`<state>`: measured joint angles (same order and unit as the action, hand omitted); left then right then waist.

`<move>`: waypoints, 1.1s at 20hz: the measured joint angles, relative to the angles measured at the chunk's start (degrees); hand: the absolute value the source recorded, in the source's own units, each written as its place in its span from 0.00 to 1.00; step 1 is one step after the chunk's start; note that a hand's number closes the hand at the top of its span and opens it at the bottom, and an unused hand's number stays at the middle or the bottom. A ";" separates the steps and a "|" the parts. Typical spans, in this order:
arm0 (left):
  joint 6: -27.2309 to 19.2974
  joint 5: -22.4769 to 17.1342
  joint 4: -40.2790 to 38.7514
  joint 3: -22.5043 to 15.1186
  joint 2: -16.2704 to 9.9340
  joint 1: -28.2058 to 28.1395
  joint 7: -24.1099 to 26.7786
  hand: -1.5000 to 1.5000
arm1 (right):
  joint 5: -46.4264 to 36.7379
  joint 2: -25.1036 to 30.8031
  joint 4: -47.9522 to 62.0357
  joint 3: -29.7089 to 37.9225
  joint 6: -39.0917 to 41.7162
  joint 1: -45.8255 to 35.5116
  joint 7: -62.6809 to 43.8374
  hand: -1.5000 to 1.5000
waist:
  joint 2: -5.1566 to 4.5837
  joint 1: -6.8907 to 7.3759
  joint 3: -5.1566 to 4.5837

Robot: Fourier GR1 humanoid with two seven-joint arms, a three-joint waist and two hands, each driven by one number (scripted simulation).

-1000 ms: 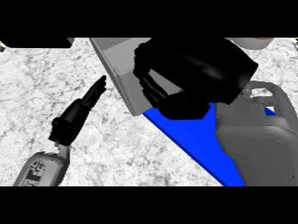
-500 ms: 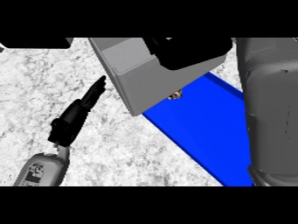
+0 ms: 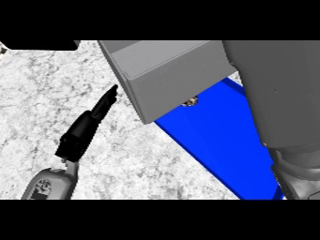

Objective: Pick the cupcake from the tray and place it in the cardboard box

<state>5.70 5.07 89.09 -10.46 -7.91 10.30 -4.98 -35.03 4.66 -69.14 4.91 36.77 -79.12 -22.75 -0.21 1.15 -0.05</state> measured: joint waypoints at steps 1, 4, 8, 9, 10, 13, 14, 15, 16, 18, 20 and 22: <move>-0.10 0.18 -0.13 -0.15 0.27 -0.11 0.26 0.50 | -0.21 0.63 2.64 0.58 -0.83 -1.29 1.08 1.00 | -0.07 0.10 -0.01; 0.62 -0.33 -0.72 0.74 0.03 0.67 0.26 0.50 | -1.29 -0.39 8.82 0.87 -4.53 -4.14 2.40 1.00 | -0.11 0.15 0.00; 1.05 -0.31 -1.03 0.90 0.26 1.17 0.64 0.50 | -2.77 0.33 17.97 1.87 -8.97 -7.63 5.98 1.00 | -0.26 0.50 -0.04; 1.02 -0.17 -0.80 0.80 0.36 1.46 0.10 0.50 | -3.49 0.16 20.38 1.80 -10.36 -8.68 6.51 1.00 | -0.32 0.70 -0.03; 1.14 -0.21 -1.01 0.92 0.41 2.00 -0.09 0.50 | -4.13 0.33 22.63 1.77 -11.60 -9.56 7.56 1.00 | -0.39 0.80 -0.04; 1.14 0.19 -1.93 1.04 0.57 2.38 0.75 0.50 | -6.82 0.14 28.45 0.70 -16.11 -10.29 10.74 1.00 | -0.58 1.06 -0.05; 1.24 0.24 -1.89 0.99 0.63 2.74 0.61 0.50 | -7.66 -0.02 30.51 0.40 -17.47 -10.86 11.51 1.00 | -0.64 1.24 -0.06; 1.47 -0.02 -1.86 1.26 0.55 3.23 0.12 0.50 | -8.46 0.17 32.36 0.03 -18.62 -10.89 12.95 1.00 | -0.70 1.36 -0.07; 1.49 -0.05 -2.00 1.40 0.59 3.31 0.14 0.50 | -9.25 0.27 33.91 -0.48 -19.48 -10.67 14.25 1.00 | -0.69 1.32 -0.06; 2.13 -0.47 -1.15 1.67 0.20 3.60 -0.42 0.50 | -10.69 -0.53 37.33 -1.12 -21.82 -11.51 15.34 1.00 | -0.78 1.75 -0.06; 2.34 -0.51 -1.47 1.91 0.08 3.58 -0.26 0.50 | -11.91 -1.13 40.45 -1.72 -23.86 -11.49 17.02 1.00 | -0.86 1.86 -0.07; 2.04 0.09 -0.86 1.07 0.65 3.07 -0.49 0.50 | -13.17 -1.36 43.41 -2.26 -25.96 -11.14 18.54 1.00 | -0.92 2.07 -0.07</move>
<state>7.74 5.17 88.23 -9.39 -7.27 13.37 -5.47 -48.20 3.30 -25.73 2.65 10.81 -90.27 -4.21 -1.13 3.22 -0.12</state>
